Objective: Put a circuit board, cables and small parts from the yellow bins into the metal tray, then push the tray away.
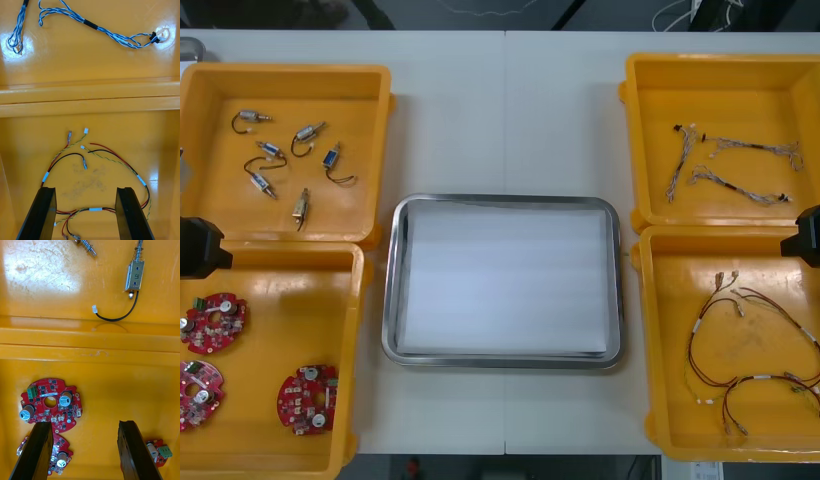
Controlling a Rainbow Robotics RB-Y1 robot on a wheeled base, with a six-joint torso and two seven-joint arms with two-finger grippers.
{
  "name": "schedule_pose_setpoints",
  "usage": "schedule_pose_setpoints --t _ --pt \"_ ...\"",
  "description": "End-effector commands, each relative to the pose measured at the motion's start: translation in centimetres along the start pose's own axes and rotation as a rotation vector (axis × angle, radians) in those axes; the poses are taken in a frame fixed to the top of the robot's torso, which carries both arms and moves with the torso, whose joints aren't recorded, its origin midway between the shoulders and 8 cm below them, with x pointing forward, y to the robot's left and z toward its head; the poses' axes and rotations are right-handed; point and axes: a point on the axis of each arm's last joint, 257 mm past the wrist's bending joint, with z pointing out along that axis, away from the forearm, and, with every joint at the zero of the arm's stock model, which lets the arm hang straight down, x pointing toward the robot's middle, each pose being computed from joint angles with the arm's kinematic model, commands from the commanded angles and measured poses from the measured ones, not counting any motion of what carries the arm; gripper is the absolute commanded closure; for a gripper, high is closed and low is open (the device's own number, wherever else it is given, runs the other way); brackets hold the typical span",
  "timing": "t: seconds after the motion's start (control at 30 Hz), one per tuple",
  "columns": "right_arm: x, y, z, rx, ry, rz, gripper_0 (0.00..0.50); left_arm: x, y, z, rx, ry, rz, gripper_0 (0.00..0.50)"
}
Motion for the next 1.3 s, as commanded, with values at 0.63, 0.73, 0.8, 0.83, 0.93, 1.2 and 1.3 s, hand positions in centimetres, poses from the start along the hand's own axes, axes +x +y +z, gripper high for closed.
schedule_pose_setpoints --t 0.63,0.73,0.8,0.83,0.93,1.2,1.3 --pt "-1.23 1.64 -0.71 -0.021 -0.042 -0.055 0.048 -0.47 0.38 -0.92 -0.004 -0.032 -0.031 0.0" --pt "-1.23 1.64 -0.71 -0.021 -0.042 -0.055 0.046 -0.47 0.38 -0.92 -0.004 -0.032 -0.031 0.0" --pt "-1.23 1.64 -0.71 -0.021 -0.042 -0.055 0.046 -0.47 0.38 -0.92 -0.004 -0.032 -0.031 0.0" --pt "-1.23 1.64 -0.71 -0.021 -0.042 -0.055 0.048 -0.47 0.38 -0.92 -0.004 -0.032 -0.031 0.0" --pt "-1.23 1.64 -0.71 -0.021 -0.042 -0.055 0.048 -0.47 0.38 -0.92 -0.004 -0.032 -0.031 0.0" --pt "-1.23 1.64 -0.71 -0.021 -0.042 -0.055 0.046 -0.47 0.38 -0.92 -0.004 -0.032 -0.031 0.0" --pt "-1.23 1.64 -0.71 -0.021 -0.042 -0.055 0.044 -0.47 0.38 -0.92 -0.004 -0.032 -0.031 0.0"
